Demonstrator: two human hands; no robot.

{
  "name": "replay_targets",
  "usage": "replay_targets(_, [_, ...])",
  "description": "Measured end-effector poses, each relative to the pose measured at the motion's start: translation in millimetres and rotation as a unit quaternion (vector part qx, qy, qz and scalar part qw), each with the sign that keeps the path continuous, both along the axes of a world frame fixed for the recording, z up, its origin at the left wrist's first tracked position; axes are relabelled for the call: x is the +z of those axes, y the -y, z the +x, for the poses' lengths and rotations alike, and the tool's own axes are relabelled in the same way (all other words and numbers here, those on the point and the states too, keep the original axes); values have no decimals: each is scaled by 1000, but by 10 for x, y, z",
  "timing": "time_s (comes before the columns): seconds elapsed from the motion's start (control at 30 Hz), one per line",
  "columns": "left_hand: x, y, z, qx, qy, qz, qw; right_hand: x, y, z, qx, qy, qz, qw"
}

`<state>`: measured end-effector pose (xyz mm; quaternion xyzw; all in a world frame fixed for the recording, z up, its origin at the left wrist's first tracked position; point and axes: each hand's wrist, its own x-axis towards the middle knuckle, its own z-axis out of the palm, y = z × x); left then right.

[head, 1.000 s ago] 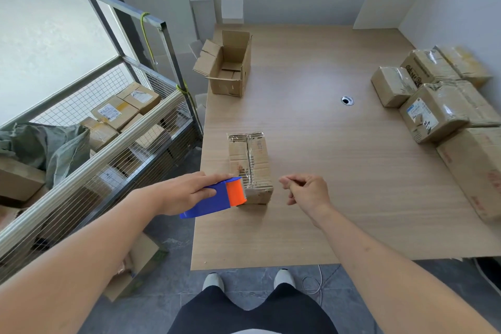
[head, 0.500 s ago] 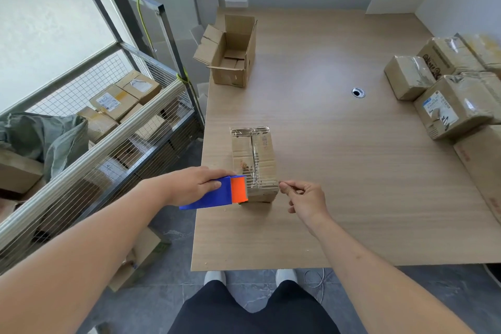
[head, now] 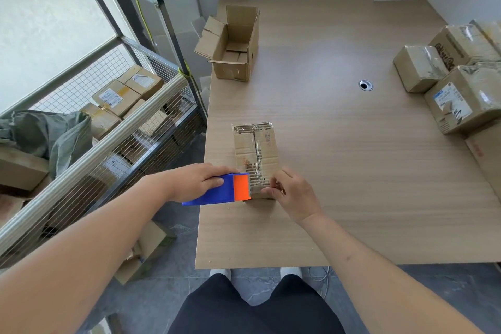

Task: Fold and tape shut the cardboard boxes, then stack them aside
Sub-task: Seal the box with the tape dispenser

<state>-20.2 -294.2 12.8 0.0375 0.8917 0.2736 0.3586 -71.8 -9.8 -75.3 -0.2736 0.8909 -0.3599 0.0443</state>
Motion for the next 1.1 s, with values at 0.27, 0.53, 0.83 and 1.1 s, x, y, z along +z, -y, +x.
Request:
replay_targets(0.27, [-8, 6, 36, 7, 0, 10, 1000, 156, 82, 14, 59, -236, 80, 967])
replay_targets(0.53, [-74, 74, 148, 30, -9, 57, 998, -168, 368, 26, 4, -75, 144, 987])
replay_targets(0.83, [-105, 430, 333, 36, 16, 99, 994, -180, 326, 17, 16, -66, 141, 988])
replay_targets(1.1, [-103, 625, 290, -7, 7, 43, 999, -91, 330, 9, 23, -23, 176, 984])
